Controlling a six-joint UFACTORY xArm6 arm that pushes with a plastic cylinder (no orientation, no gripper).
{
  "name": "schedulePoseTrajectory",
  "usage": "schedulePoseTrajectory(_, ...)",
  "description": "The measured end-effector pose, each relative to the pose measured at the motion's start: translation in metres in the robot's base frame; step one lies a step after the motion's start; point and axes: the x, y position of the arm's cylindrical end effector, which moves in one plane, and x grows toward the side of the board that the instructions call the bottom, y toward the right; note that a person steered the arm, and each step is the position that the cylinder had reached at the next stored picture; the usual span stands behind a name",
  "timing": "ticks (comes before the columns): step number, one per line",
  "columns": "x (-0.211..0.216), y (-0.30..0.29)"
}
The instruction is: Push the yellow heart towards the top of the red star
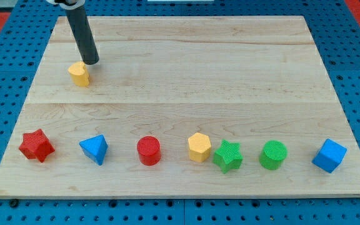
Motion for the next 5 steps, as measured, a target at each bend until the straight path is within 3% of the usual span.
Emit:
schedulePoseTrajectory(2,0.034,0.000)
schedulePoseTrajectory(5,0.049,-0.049)
